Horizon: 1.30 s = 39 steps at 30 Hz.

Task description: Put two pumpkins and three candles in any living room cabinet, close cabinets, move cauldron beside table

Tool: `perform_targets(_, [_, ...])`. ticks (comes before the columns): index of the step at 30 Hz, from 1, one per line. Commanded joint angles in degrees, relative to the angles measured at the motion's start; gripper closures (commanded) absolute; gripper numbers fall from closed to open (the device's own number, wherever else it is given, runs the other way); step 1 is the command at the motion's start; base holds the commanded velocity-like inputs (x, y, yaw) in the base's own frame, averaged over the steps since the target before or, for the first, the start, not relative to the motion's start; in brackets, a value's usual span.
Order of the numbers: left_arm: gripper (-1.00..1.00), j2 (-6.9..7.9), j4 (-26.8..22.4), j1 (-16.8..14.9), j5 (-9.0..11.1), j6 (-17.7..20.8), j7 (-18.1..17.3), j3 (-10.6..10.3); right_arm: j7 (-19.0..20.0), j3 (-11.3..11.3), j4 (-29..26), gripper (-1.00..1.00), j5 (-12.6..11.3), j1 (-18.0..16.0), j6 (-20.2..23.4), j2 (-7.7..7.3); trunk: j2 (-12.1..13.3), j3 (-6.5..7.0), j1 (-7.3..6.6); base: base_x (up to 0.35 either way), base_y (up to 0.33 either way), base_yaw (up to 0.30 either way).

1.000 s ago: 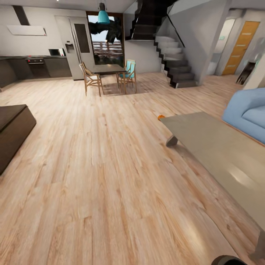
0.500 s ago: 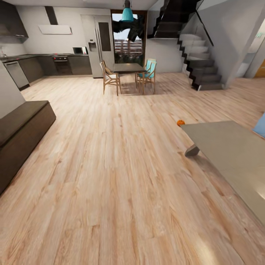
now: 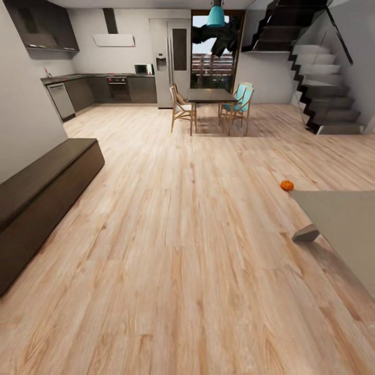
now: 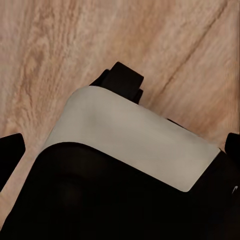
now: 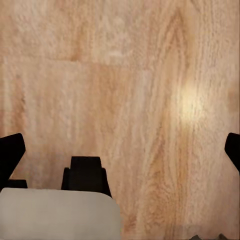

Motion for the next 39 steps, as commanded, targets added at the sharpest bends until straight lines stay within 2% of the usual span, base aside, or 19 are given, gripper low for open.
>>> perform_targets(1, [-1.00, -0.01, 0.00, 0.00, 0.00, -0.01, 0.00, 0.00, 0.00, 0.00, 0.00, -1.00, 0.00, 0.01, 0.00, 0.00, 0.00, -0.03, 0.00, 0.331, 0.000, 0.288])
perform_targets(27, [-1.00, -0.01, 0.00, 0.00, 0.00, -0.05, 0.00, -0.01, 0.00, 0.00, 0.00, -1.00, -0.09, -0.04, 0.00, -0.19, 0.00, -1.36, 0.00, 0.331, 0.000, 0.242])
perform_targets(39, [-1.00, -0.06, 0.00, -0.02, 0.00, 0.02, 0.00, -0.06, 0.04, 0.00, 0.00, -1.00, -0.20, -0.02, 0.00, -0.33, 0.00, -1.40, 0.00, 0.332, 0.000, 0.035])
